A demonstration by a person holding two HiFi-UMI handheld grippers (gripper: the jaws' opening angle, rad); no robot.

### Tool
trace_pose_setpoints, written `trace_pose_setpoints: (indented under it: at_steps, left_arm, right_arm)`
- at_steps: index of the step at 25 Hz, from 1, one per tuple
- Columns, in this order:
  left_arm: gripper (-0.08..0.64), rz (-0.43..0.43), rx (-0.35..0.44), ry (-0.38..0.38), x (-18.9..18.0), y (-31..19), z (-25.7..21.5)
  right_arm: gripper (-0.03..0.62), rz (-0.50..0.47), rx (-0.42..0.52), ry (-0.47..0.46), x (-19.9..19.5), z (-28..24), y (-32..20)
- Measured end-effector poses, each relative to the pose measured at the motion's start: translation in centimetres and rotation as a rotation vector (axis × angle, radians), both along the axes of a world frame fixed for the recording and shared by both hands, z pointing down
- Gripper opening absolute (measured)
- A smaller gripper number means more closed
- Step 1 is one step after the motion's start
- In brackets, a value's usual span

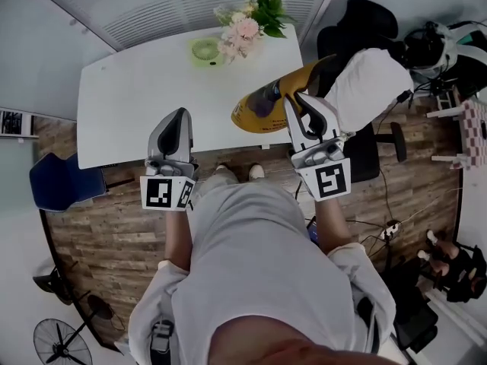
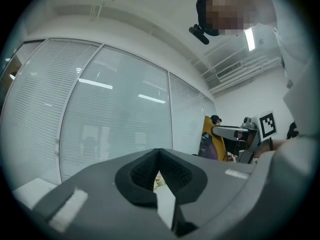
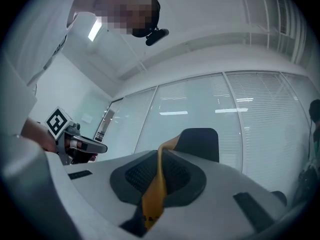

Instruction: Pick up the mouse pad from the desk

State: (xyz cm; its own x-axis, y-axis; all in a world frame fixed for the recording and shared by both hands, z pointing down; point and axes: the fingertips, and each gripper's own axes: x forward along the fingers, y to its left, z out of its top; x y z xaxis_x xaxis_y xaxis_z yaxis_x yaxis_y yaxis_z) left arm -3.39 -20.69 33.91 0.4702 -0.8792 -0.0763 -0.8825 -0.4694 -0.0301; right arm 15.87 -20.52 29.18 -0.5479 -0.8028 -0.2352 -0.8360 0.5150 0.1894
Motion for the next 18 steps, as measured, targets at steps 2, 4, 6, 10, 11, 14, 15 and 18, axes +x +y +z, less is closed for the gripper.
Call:
trace_pose_setpoints:
  at_steps: [2,4,6,10,11,14,15,18]
  left_arm:
    - [-0.006,0.01,-0.003,-0.001,-0.1,-0.4,-0.1]
    - [-0.006,0.016,-0.011,0.003,-0.5,-0.9,-0.1]
    - [-0.006,0.018,-0.016,0.012,-1.2,-1.5,-0.1]
    - [-0.006,0.009,-0.002,-0.004,-2.3,-2.2,-0.5]
    - [-0.006,0.003,0.006,-0.012,-2.6,-2.5,-0.6]
    - [-0.006,0.0,0.021,-0.025,-3.1,-3.4,-0.6]
    - [-0.006,0.003,0.021,-0.028,-3.2,-3.6,-0.5]
    - [-0.006,0.008,0.023,-0.031,-3.4,-4.1,-0.5]
  right_arm:
    - [0.033,0.016,-0.024,0.002,-0.3,0.3,-0.3]
    - [0.033,0.034,-0.055,0.009,-0.7,0.9,-0.8]
    - [0.032,0.057,-0.084,0.008,-1.1,1.5,-1.4]
    - [0.031,0.107,-0.139,-0.005,-1.8,2.0,-2.3]
    - [0.031,0.112,-0.148,-0.016,-2.0,2.0,-2.6]
    - [0.031,0.107,-0.159,-0.043,-2.8,2.0,-3.3]
    - [0.031,0.106,-0.158,-0.042,-3.1,2.0,-3.5]
    - [0.031,0.102,-0.162,-0.043,-3.6,2.1,-4.1]
